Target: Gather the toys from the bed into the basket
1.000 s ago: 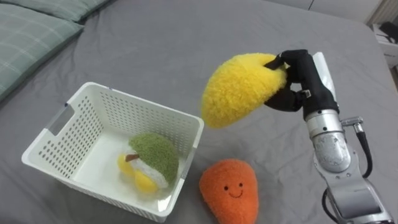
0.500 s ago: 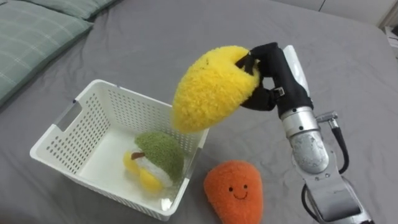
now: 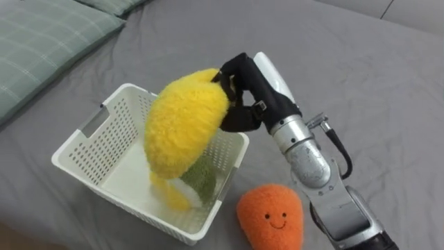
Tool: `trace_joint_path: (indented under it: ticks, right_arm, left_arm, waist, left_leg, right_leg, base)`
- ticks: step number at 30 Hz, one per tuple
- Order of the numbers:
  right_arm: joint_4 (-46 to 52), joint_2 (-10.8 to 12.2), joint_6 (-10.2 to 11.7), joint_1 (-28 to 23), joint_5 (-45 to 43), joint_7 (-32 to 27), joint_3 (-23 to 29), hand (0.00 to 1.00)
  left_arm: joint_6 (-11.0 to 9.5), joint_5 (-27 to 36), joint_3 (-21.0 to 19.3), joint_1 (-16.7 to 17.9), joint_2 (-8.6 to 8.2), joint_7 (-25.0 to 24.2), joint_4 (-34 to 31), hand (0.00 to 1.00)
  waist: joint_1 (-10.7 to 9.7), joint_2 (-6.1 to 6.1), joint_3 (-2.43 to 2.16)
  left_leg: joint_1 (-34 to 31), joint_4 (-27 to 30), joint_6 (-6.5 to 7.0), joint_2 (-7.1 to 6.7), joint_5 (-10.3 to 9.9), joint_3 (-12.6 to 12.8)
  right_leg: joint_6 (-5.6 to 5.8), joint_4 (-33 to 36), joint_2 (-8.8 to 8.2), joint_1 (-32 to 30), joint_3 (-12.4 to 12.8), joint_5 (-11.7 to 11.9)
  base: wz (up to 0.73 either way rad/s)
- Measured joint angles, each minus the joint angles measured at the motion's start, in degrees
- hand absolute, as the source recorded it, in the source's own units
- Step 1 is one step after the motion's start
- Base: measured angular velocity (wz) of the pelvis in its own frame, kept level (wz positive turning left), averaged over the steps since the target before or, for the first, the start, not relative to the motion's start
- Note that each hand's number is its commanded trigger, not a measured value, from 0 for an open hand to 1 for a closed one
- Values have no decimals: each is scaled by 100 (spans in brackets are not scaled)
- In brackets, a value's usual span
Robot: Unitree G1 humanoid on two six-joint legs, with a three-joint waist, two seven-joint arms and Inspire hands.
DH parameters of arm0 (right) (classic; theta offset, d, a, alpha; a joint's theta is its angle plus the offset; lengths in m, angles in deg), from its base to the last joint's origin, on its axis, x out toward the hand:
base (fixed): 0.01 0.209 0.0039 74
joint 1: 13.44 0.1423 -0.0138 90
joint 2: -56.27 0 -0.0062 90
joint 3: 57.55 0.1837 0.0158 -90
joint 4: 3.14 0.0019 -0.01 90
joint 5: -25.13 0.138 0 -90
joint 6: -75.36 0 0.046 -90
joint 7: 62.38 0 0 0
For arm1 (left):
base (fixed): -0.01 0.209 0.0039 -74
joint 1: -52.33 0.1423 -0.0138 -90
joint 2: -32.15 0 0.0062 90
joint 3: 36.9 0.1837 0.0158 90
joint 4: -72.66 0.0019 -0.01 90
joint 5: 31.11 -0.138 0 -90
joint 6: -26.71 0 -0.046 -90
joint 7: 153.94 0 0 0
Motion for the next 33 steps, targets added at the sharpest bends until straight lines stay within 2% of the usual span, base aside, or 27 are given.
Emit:
trace_joint_path:
  ticks: [5,9,16,24,33]
  right_arm:
    - [-139,7,-23,0,-35,6,-120,0]
    - [-142,2,-32,0,-30,-3,-119,0]
    - [-233,-16,-32,-1,1,-4,-118,0]
    - [-281,-17,-32,-1,2,-3,-118,0]
    - [-359,-78,-31,-11,3,-8,-118,0]
  left_arm:
    - [31,-3,0,-57,2,-8,-1,0]
    - [43,-3,2,-54,17,-8,-9,0]
    - [42,-4,19,-55,64,-49,-94,0]
    - [41,-4,14,-59,81,-119,-105,0]
    - [41,-6,2,-51,65,-118,-214,0]
  waist:
    - [47,-37,-1]
    - [52,-101,-19]
    - [46,-196,6]
    - [45,-188,33]
    - [49,-179,37]
  left_leg:
    - [-65,0,2,-12,2,-91]
    - [-87,4,4,-20,4,-130]
    - [-77,10,20,-45,13,-131]
    - [-80,0,21,-52,13,-132]
    - [-84,10,23,-51,14,-102]
  right_leg:
    - [4,0,-13,-10,-105,-2]
    - [9,0,-22,-10,-190,-5]
    - [17,0,-51,-8,-264,-10]
    - [27,-2,-57,-11,-267,-17]
    - [28,-2,-60,-14,-261,-17]
  base:
    - [9]
    - [6]
    - [0]
    - [0]
    - [0]
